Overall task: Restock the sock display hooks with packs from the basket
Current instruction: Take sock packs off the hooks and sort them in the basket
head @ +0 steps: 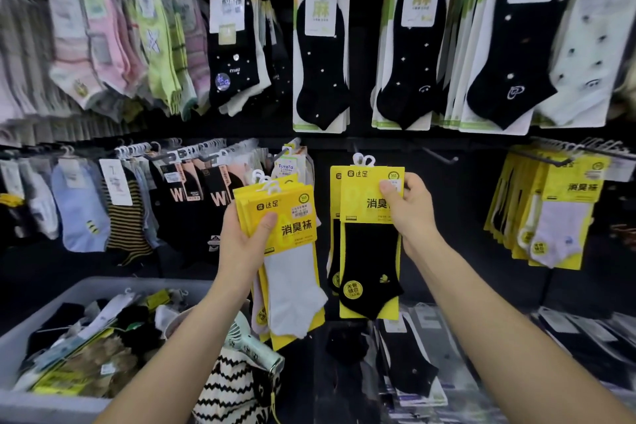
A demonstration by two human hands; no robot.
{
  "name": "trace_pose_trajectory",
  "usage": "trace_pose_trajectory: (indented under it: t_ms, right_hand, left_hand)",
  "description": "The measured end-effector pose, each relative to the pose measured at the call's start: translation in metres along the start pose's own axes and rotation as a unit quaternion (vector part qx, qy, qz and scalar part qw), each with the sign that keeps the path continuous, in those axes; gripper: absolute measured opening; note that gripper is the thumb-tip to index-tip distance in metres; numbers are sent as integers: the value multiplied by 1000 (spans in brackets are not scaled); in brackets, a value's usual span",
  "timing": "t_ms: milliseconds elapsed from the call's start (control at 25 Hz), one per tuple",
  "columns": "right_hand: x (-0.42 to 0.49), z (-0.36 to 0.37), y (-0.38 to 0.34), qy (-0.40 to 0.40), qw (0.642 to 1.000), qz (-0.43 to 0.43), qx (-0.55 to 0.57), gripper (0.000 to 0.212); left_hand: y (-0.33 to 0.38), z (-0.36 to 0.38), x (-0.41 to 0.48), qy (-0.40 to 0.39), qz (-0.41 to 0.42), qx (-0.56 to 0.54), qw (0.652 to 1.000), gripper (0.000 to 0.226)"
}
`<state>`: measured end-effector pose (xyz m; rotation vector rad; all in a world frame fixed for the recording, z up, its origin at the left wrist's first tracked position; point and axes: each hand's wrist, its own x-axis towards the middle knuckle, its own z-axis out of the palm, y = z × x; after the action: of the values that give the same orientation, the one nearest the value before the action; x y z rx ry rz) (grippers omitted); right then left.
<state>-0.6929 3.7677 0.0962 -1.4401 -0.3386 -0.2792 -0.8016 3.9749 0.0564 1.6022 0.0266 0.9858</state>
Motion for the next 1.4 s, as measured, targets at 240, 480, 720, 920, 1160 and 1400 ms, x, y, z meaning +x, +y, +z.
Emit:
trace_pose_trajectory:
  t_ms: [240, 480, 720, 920, 1160, 1400]
  right_hand:
    - [11, 14, 9, 1, 997, 11, -81, 7]
    - [16, 15, 10, 27, 989, 43, -137, 19]
    - [-18, 1, 16, -56, 988, -40, -140, 35]
    - [-28, 4, 11, -108, 986, -40, -124, 24]
    - [-27, -3, 2, -81, 993, -54, -68, 14]
    - [-21, -4, 2, -26, 998, -21, -56, 11]
  left_hand:
    - [8, -3, 3, -6, -10, -4, 1000, 28]
    - [14, 13, -1, -36, -9, -12, 999, 30]
    - [10, 43, -10, -62, -22, -26, 997, 30]
    - [16, 69, -19, -83, -22, -67, 994, 25]
    - [12, 70, -14, -96, -50, -115, 987, 18]
    - [5, 62, -10, -42, -33, -78, 996, 14]
